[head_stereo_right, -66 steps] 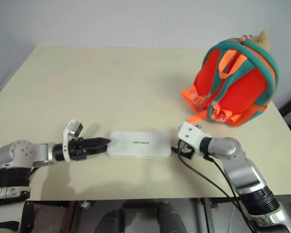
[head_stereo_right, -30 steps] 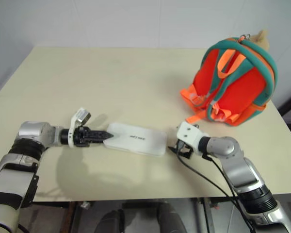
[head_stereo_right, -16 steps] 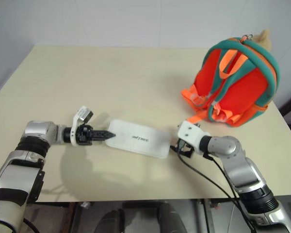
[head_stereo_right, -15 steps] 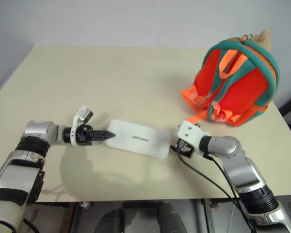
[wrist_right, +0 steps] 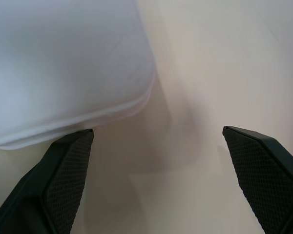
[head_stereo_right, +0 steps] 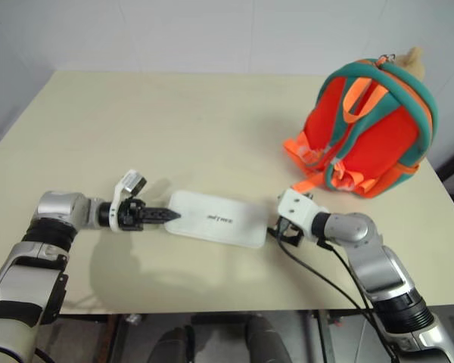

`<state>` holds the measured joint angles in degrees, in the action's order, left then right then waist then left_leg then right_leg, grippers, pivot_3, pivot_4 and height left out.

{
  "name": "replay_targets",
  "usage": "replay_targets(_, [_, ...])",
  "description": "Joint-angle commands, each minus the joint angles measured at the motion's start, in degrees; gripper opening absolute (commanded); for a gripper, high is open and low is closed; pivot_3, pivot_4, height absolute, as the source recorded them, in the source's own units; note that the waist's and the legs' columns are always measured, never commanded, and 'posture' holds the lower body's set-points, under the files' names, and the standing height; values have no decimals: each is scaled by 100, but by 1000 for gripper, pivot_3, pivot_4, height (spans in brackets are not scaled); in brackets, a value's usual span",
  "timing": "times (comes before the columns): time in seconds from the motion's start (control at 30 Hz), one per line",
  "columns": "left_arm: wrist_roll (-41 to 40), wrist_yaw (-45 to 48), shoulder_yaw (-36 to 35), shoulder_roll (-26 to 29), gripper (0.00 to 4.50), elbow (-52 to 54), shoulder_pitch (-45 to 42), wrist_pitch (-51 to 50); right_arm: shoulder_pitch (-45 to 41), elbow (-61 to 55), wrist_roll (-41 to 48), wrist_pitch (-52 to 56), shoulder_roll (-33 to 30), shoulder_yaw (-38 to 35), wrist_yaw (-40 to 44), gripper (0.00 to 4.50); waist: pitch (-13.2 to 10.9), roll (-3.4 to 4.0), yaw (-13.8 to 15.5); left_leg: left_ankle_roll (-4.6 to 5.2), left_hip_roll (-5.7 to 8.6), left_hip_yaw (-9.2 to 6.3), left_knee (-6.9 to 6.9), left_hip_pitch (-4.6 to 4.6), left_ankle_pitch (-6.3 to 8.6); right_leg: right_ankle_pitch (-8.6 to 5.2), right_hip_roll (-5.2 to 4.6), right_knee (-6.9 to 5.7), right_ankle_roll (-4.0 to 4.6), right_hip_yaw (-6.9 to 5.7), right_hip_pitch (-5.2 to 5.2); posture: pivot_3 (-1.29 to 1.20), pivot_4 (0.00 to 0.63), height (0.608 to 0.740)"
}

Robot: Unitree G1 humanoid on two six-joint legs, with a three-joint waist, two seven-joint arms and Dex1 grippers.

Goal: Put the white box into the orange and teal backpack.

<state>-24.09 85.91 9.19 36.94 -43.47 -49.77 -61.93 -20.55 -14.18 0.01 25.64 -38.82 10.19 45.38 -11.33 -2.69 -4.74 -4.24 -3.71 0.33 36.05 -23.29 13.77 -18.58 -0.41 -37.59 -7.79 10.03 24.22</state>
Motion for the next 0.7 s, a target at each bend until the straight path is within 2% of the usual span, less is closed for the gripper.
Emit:
replay_targets(0.03, [139, 19, 186, -66, 1323, 215, 7, 130, -107, -249, 115, -282, 134, -5, 35, 4500, 0, 0, -1, 0, 0, 0, 0, 0, 0, 0, 0, 0, 0, 0, 0, 0, 150, 740])
replay_targets(0.27, [-22, -4, 63, -102, 1323, 471, 66, 155, -52, -282, 82, -299, 131, -32, 40, 4500, 0, 0, 0, 0, 0, 0, 0, 0, 0, 0, 0, 0, 0, 0, 0, 0, 150, 740])
replay_targets(0.7, [-724, -912, -1479, -526, 1321, 276, -74, -825, 108, -445, 92, -234, 9, -281, 68, 4500, 0, 0, -8, 0, 0, -3, -2, 0, 0, 0, 0, -1, -1, -2, 0, 0, 150, 740])
